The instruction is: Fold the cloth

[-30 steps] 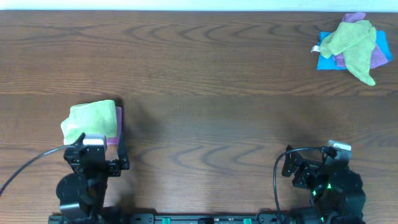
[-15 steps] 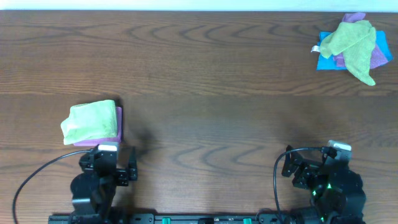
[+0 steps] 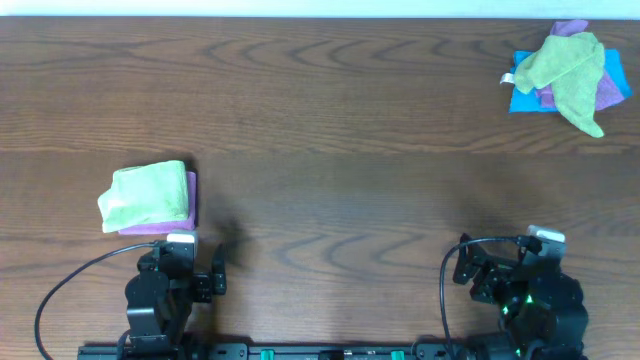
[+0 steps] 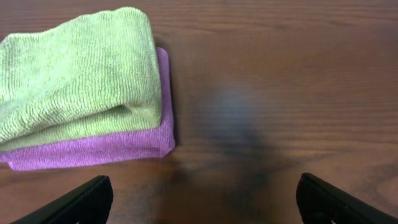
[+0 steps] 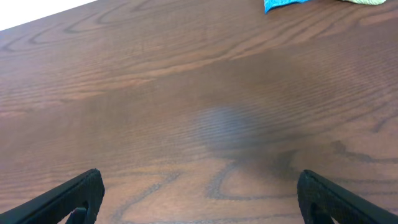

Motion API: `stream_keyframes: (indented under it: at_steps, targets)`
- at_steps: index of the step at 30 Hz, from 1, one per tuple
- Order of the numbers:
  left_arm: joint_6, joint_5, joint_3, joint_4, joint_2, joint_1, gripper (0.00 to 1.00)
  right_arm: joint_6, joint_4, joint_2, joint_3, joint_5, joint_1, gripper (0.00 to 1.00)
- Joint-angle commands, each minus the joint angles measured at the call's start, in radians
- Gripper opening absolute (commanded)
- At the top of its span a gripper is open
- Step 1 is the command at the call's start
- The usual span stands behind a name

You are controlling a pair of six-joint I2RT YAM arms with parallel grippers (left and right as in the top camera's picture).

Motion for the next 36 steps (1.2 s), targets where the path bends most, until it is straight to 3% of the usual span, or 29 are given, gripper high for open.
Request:
stream_keyframes:
  at_steps: [1, 32, 36]
  targets:
    - [-0.018, -0.013, -0.004, -0.013, -0.007, -0.005, 0.95, 0.013, -0.002, -0.002, -0.004, 0.006, -0.011, 0.99]
    - [-0.018, -0.015, -0.004, -0.013, -0.007, -0.005, 0.95, 0.009, -0.001, -0.003, -0.013, 0.03, -0.011, 0.99]
    - [-0.018, -0.015, -0.004, -0.013, -0.007, -0.005, 0.95, -0.166, 0.008, -0.011, -0.066, -0.034, -0.01, 0.99]
